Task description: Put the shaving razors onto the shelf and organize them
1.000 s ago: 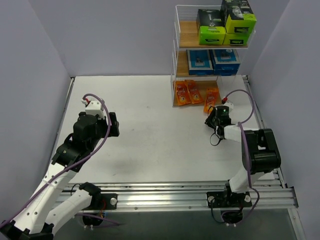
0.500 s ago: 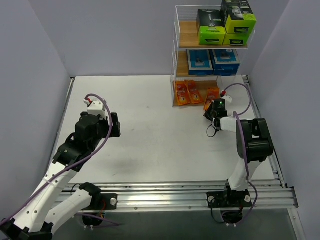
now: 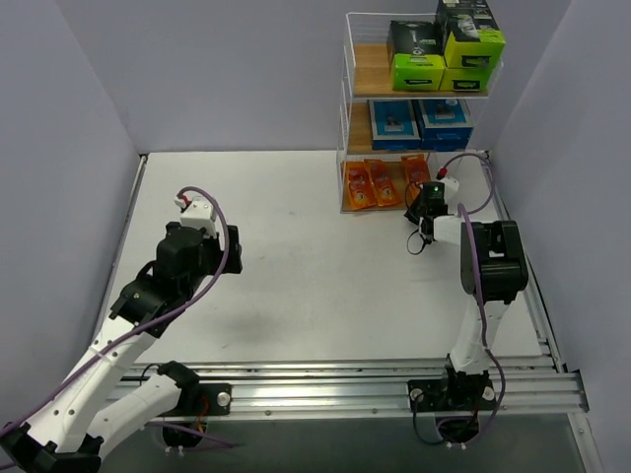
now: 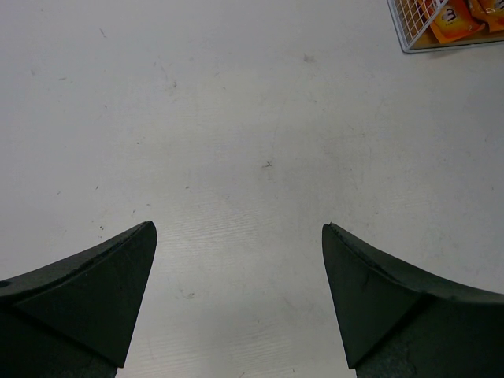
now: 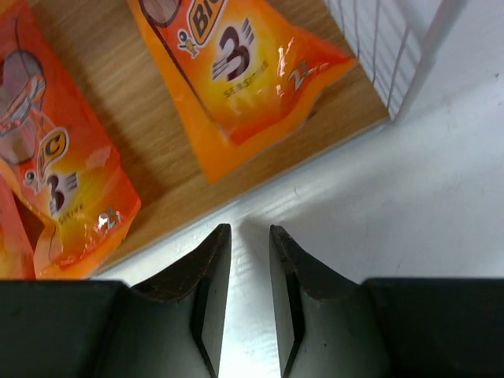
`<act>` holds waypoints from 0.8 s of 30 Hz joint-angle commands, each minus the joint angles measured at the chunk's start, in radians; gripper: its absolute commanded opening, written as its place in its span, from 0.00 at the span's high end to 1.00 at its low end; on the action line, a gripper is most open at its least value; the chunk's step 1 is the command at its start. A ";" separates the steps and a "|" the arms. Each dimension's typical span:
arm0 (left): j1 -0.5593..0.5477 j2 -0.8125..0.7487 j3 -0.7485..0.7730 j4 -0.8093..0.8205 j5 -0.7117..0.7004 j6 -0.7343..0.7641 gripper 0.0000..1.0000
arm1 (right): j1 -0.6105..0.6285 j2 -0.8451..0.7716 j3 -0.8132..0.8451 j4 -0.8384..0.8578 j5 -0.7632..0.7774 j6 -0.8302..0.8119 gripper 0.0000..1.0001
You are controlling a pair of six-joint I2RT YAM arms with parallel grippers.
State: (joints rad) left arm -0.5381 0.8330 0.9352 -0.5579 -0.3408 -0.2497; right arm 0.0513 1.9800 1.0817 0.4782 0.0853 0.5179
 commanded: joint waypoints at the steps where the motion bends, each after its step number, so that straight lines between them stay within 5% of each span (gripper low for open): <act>1: -0.010 0.002 0.036 0.015 -0.023 0.015 0.05 | -0.014 0.016 0.056 -0.036 0.050 0.016 0.78; 13: -0.020 0.005 0.036 0.015 -0.027 0.018 0.05 | -0.028 0.016 0.054 -0.024 0.016 0.048 0.78; 24: 0.016 -0.005 0.030 0.030 -0.001 0.012 0.04 | -0.024 -0.148 -0.153 0.025 -0.056 0.100 0.76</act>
State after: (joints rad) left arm -0.5407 0.8391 0.9352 -0.5579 -0.3546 -0.2470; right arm 0.0265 1.9125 0.9718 0.5102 0.0574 0.5976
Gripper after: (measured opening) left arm 0.957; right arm 0.241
